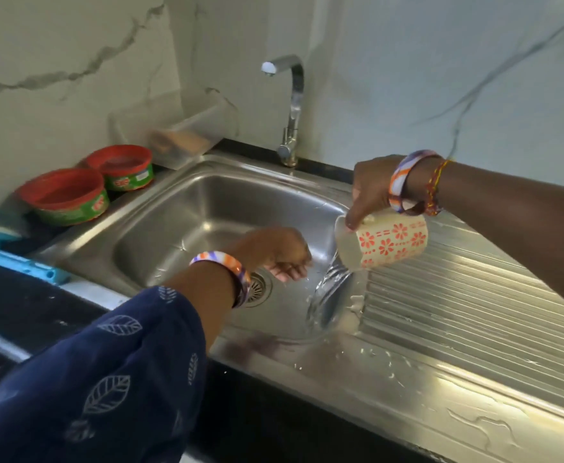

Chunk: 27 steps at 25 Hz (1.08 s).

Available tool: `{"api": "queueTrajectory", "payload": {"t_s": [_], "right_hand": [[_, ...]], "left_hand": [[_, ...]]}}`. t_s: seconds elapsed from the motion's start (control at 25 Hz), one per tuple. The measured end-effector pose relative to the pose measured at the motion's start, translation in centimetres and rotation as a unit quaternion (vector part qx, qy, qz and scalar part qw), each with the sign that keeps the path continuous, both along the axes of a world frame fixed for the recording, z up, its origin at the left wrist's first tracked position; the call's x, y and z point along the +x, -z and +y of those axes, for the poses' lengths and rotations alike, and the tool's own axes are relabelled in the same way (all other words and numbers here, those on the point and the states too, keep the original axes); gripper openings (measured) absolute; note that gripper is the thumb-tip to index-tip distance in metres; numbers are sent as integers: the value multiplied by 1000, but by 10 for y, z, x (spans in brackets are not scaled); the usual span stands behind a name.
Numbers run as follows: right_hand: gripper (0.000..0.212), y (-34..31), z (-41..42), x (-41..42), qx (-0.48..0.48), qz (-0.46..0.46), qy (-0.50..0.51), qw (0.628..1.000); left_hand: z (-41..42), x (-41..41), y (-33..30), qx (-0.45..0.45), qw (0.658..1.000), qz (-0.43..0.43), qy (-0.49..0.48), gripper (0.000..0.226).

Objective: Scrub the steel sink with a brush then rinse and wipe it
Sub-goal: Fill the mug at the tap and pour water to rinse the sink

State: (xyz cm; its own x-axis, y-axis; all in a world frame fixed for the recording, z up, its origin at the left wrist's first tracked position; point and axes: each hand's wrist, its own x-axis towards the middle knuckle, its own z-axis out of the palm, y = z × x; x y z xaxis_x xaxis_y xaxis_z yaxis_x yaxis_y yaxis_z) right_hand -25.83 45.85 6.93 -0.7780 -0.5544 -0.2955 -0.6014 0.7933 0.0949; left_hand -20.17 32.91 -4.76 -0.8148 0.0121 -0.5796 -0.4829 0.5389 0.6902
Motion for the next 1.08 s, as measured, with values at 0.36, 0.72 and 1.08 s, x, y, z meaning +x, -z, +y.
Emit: {"api": "queueTrajectory", "payload": {"t_s": [0.36,0.72,1.08], "right_hand": [[36,18,-19,-58,-32,295,-10,955],[24,29,-58,-31,-71,301,-61,949],[37,58,-117,-36,-254,199,89,942]], "left_hand": [[-77,-39,-20,-73,995,71,24,31],[-184,-22,-30,-134,986,90,-34,16],[-204,-17,-37,-108,992,55,27,25]]}}
